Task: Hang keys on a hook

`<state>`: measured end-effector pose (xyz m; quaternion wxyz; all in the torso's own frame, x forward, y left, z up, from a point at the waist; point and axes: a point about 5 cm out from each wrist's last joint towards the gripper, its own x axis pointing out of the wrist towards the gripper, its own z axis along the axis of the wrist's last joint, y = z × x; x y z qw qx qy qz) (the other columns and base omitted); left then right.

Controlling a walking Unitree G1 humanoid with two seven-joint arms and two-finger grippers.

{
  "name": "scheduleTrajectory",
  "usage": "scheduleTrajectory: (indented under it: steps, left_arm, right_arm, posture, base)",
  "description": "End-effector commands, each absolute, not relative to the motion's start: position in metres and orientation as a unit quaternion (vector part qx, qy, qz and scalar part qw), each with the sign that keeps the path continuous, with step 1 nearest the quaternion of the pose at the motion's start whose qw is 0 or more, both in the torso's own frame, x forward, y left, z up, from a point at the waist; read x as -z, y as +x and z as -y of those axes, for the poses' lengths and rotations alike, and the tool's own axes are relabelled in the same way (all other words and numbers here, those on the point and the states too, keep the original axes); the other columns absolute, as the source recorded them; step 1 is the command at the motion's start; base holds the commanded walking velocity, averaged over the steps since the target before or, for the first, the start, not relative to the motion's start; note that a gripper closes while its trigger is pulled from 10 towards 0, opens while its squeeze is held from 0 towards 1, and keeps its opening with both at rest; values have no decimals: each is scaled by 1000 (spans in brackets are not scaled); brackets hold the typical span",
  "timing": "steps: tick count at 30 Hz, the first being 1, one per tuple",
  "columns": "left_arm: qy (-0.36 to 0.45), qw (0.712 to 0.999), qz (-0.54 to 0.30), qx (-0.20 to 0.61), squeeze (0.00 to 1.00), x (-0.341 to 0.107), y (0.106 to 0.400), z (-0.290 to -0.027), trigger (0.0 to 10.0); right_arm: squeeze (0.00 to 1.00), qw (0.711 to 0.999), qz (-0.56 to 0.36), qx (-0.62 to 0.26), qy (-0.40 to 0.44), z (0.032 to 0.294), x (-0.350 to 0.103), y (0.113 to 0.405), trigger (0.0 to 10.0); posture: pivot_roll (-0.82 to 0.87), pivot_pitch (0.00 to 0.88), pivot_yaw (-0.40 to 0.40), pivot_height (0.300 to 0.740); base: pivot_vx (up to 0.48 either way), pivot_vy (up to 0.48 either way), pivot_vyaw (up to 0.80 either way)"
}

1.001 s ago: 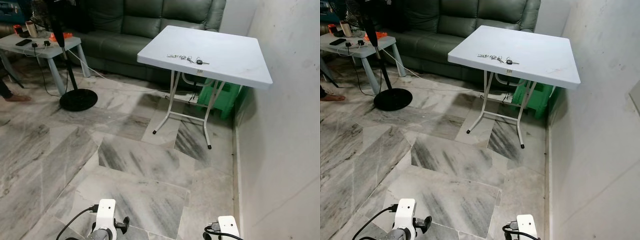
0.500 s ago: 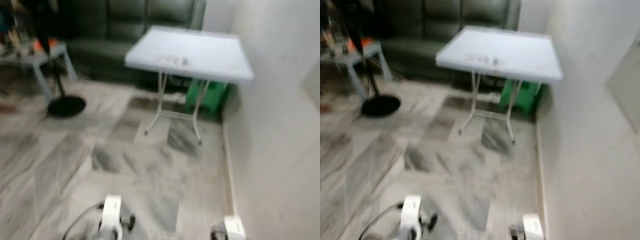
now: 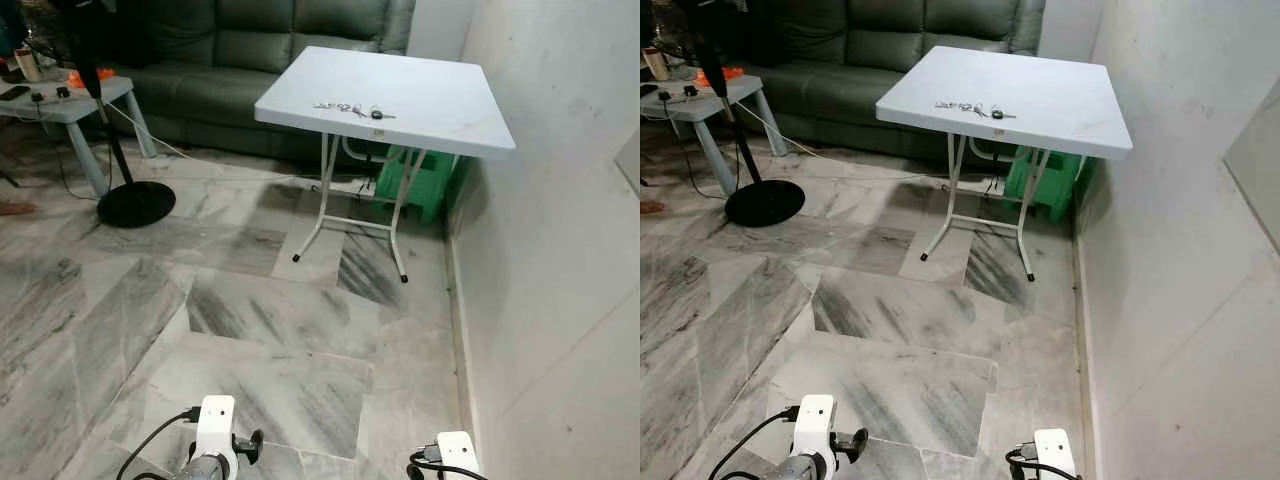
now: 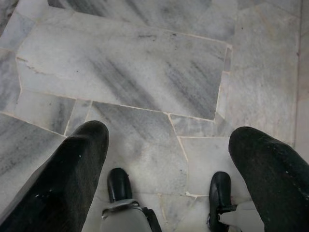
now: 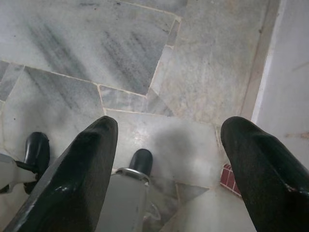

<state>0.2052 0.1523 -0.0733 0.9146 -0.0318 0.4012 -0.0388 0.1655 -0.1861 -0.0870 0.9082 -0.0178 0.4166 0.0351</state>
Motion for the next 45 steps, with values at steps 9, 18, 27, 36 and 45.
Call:
scheduleTrajectory:
  steps: [9,18,27,36,45]
  left_arm:
    - [-27,918,-394,40,0,71,208,-155,10000]
    - [-28,918,-394,39,0,71,208,-154,10000]
    - [-27,918,-395,37,0,71,208,-155,10000]
    - [-26,918,-395,35,0,71,208,-155,10000]
    - [-28,919,-391,34,0,71,208,-156,10000]
  right_arm:
    - [0,909,-416,-32,-17,187,87,166,10000]
    - [0,908,-417,-32,-18,188,87,164,10000]
    - [0,908,-417,-34,-19,188,87,166,10000]
    - [0,909,-416,-36,-20,188,86,167,10000]
    - [0,909,-415,-38,-21,187,86,167,10000]
  posture:
    - [-12,0,-52,740]
    - [-12,0,-56,740]
    - [-9,0,-58,740]
    - [-7,0,-60,740]
    - [-6,0,-60,740]
  base:
    - [0,480,0]
    - [0,480,0]
    - [0,480,0]
    - [0,480,0]
    - [0,59,0]
